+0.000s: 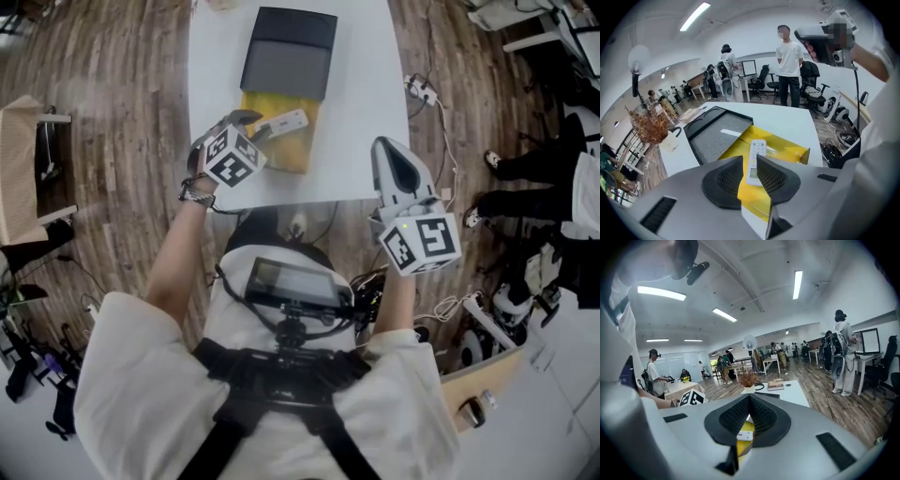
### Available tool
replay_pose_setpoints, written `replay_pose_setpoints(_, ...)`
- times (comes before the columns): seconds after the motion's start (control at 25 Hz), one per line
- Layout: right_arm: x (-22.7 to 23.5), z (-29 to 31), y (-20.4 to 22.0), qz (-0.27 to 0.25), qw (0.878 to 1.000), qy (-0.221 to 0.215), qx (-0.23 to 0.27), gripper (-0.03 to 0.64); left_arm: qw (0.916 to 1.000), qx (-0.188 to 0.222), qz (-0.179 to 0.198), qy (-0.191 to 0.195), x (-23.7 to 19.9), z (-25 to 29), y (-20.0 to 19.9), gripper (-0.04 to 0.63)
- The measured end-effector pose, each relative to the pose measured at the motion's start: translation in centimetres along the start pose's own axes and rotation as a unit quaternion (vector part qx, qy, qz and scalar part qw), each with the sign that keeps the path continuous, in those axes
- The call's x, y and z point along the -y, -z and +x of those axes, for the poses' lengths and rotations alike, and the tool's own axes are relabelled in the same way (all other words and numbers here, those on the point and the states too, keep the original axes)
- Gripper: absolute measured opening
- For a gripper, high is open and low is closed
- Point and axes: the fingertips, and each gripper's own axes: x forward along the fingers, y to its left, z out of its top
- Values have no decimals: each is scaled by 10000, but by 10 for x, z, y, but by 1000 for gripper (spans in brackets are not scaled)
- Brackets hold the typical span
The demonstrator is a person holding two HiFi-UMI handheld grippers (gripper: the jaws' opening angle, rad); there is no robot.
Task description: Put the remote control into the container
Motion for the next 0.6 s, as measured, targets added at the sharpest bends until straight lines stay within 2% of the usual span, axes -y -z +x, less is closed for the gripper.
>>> replay_pose_setpoints(0.16, -11, -8, -10, -168, 9998, -133, 58, 3, 9979, 455, -133, -433, -4, -32, -18, 18)
replay_pose_setpoints(0.44, -34, -17, -23, -437, 9983, -348, 185, 4, 9879, 1142, -412, -970, -10, -93, -38, 12)
replay_pose_setpoints(0.6, -46, -22, -28, -634, 9970, -400, 199, 3, 9754, 1663, -732, -1250, -15, -131, -46, 12)
